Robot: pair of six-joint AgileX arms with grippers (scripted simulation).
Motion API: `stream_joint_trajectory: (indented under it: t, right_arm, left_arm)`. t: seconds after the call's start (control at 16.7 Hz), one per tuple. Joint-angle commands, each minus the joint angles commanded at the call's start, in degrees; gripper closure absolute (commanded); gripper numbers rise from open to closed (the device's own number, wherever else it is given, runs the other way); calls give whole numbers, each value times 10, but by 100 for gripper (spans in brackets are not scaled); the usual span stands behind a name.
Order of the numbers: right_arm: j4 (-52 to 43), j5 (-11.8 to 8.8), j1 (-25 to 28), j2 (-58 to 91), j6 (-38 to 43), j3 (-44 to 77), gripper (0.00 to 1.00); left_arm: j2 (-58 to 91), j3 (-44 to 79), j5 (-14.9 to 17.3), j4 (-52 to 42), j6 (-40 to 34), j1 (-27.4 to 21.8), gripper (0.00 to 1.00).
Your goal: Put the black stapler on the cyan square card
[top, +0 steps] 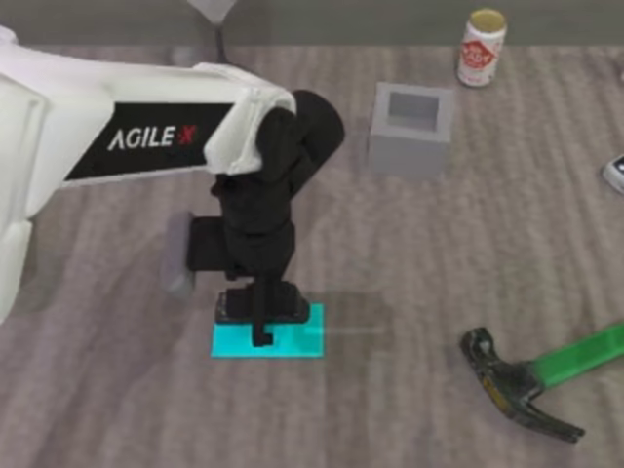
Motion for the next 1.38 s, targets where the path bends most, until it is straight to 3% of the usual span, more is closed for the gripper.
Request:
stream_joint_trajectory:
  t: [0.3, 1.08, 1.38]
  right_arm:
    - [0, 0, 0, 0, 0, 0, 0]
    - [0, 0, 0, 0, 0, 0, 0]
    - [0, 0, 0, 0, 0, 0, 0]
  left_arm:
    - [3, -8, 0, 9, 0, 0, 100]
    - [3, -8, 0, 9, 0, 0, 2]
    - [3, -8, 0, 9, 0, 0, 0]
